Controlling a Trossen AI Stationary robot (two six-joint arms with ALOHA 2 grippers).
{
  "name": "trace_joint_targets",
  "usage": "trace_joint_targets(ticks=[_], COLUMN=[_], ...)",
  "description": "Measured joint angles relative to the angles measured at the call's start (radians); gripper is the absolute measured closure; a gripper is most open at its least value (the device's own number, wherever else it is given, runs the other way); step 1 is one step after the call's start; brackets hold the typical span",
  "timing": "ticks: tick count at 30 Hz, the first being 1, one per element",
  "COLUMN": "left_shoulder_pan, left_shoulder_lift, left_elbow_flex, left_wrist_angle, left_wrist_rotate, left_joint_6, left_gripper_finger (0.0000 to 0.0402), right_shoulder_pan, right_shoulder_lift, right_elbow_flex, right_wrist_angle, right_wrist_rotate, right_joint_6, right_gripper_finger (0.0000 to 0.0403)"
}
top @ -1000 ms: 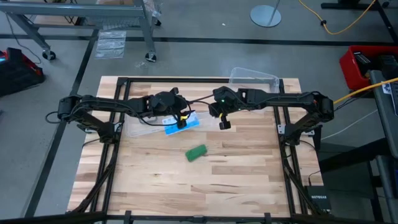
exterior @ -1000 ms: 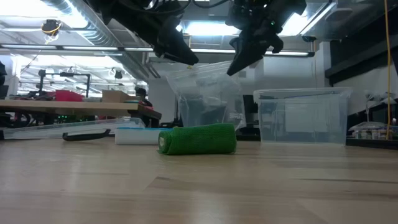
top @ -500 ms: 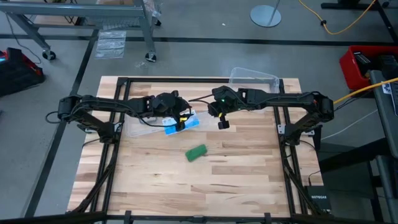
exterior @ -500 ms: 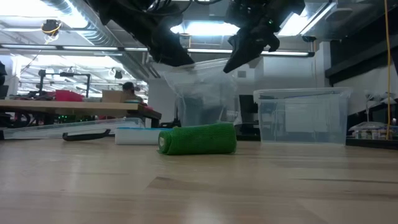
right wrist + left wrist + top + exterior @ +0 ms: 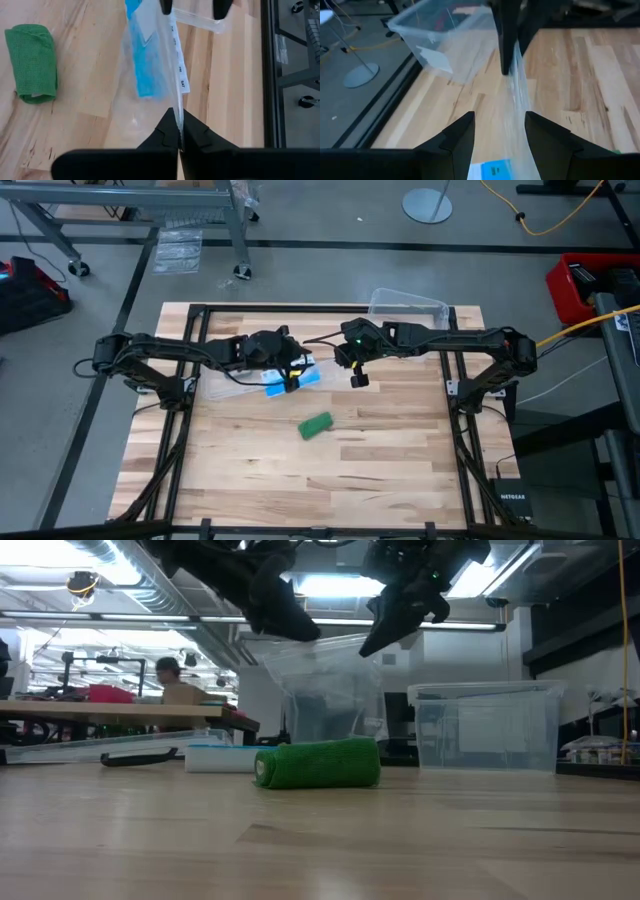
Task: Roll bandage
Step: Open the transparent zip bag
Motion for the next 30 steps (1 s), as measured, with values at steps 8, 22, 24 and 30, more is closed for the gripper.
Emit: trace_joint_targets(ticks=[8, 22, 24, 30], left_shoulder_pan=[-0.01, -0.016, -0.016, -0.016], left_shoulder_lift=[0.0, 0.0, 0.0, 0.0], left_elbow_flex=[0.0, 0.0, 0.0, 0.0], left_wrist_angle=[0.023, -0.04, -0.063, -0.086], left_wrist_rotate=[0.006, 0.007, 0.006, 0.0], left_joint_6=[-0.005, -0.017, -0.023, -0.029], left_gripper_finger=[0.0235, 0.0235, 0.0235, 0.0235], right_shoulder_pan=[0.0, 0.0, 0.0, 0.0], right_shoulder_lift=[0.0, 0.0, 0.0, 0.0], right_elbow_flex=[0.0, 0.0, 0.0, 0.0], right_wrist_angle=[0.0, 0.0, 0.0, -0.001], right_wrist_rotate=[0.0, 0.0, 0.0, 0.0], right_joint_6=[0.0, 0.0, 0.0, 0.0], right_gripper_finger=[0.0403, 0.0403, 0.0403, 0.0403])
